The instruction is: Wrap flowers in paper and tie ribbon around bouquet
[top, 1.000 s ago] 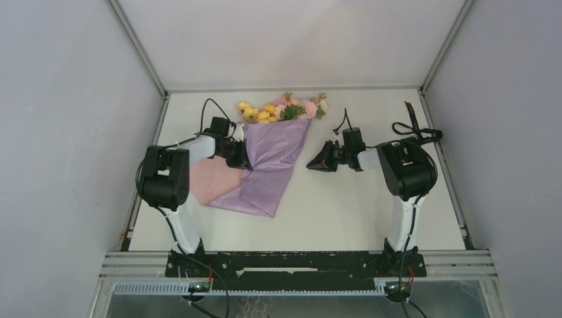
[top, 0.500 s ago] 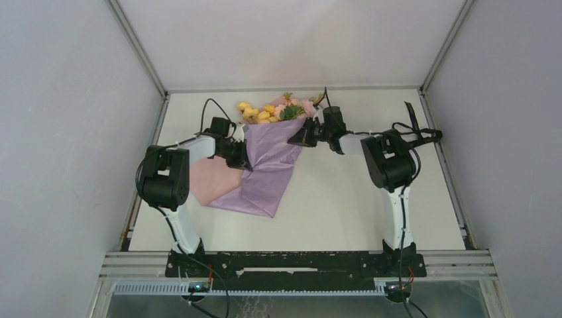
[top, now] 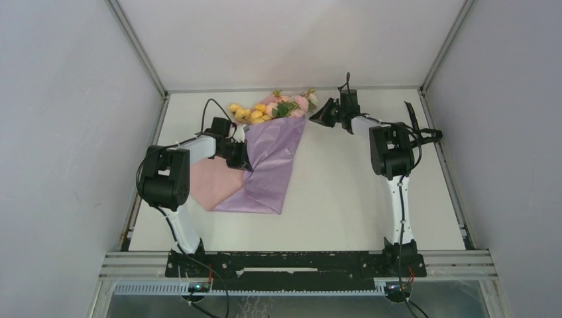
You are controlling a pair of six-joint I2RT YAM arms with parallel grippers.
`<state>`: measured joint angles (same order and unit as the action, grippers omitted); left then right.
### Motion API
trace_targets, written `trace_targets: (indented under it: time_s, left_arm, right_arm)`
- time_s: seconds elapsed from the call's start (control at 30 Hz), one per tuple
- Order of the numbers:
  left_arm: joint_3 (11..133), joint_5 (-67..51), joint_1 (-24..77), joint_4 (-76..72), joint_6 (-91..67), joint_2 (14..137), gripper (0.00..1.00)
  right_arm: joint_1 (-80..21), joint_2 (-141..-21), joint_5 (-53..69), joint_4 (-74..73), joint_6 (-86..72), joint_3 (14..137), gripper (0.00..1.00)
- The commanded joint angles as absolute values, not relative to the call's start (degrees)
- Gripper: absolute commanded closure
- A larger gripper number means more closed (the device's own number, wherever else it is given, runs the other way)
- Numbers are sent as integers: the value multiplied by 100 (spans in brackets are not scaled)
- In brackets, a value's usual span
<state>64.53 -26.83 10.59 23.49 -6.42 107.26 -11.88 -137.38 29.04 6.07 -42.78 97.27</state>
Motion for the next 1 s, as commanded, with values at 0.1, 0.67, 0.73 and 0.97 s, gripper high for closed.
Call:
trace_targets:
  time_s: [0.1,0.67,0.73,0.97]
  left_arm:
    - [6500,-2608,1081,2458,-516,10739,100]
    - [6536,-2597,1090,2443,-580,10752,100]
    - [6548,-2626,1090,2453,-589,10762,100]
    - [6515,-2688,1086,2408,-580,10707,100]
  right_arm:
    - [-1406,-12381,3138,688,-3594,8864,96]
    - [-1991,-11974,2539,-220,-3533,7097,100]
    - [-1785,-11717,2358,-456,-3318,6947,100]
    - [-2119,-10635,2530,-738,-2436,6891,100]
